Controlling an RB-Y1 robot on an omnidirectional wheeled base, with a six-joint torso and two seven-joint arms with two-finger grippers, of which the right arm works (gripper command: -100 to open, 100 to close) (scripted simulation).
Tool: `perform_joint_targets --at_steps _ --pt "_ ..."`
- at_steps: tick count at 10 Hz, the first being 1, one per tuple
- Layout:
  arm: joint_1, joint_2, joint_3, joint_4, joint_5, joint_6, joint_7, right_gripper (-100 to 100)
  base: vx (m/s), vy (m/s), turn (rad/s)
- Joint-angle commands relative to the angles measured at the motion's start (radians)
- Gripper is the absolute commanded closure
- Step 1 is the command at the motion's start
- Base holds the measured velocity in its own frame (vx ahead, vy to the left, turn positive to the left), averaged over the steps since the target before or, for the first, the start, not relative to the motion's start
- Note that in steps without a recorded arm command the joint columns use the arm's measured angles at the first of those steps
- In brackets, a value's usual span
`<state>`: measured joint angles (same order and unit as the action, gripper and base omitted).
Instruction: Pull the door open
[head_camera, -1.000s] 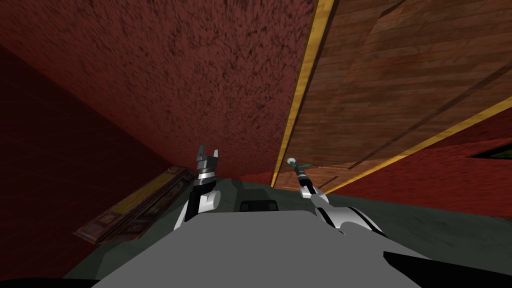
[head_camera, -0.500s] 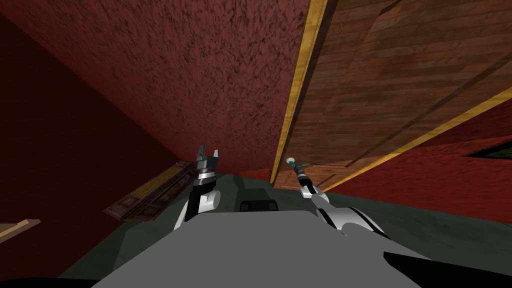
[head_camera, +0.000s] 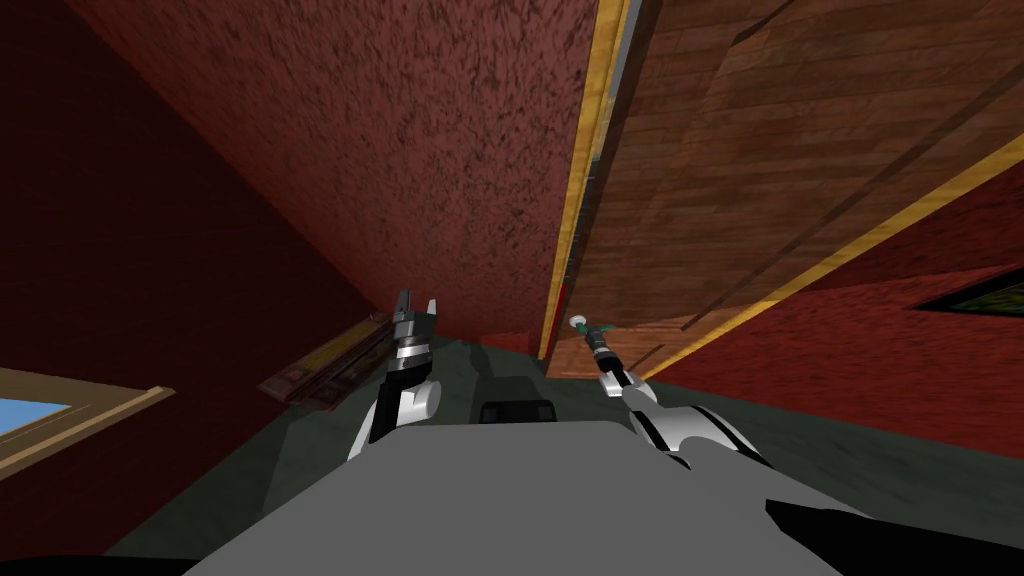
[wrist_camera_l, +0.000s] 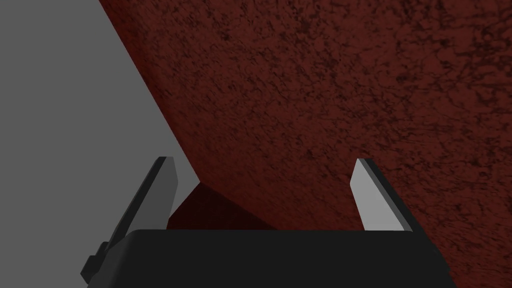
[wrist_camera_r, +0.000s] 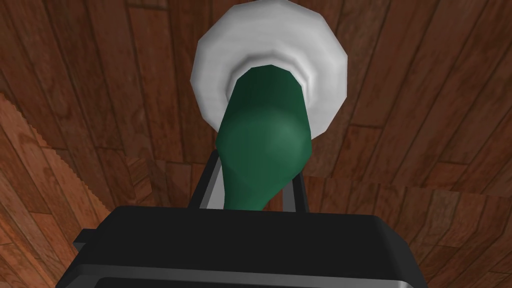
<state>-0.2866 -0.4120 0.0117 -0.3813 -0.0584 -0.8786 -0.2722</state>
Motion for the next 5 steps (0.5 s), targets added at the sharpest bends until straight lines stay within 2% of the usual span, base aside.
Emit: perform_joint_targets --at_steps 1,2,3,5 --pt "0.013 0.001 0.008 -0.032 0.009 0.007 -0.009 100 -0.162 -0.074 0.073" --pt "0.011 -0.001 0.016 -0.029 0.021 0.002 -0.020 100 -0.174 -0.112 0.089" --pt "0.005 -0.001 0.010 -0.011 0.014 -0.001 -0.014 100 -0.085 -0.058 0.041" --pt "0.021 -0.019 0.035 -0.010 0.029 -0.034 -0.048 100 -0.165 -0.027 0.112"
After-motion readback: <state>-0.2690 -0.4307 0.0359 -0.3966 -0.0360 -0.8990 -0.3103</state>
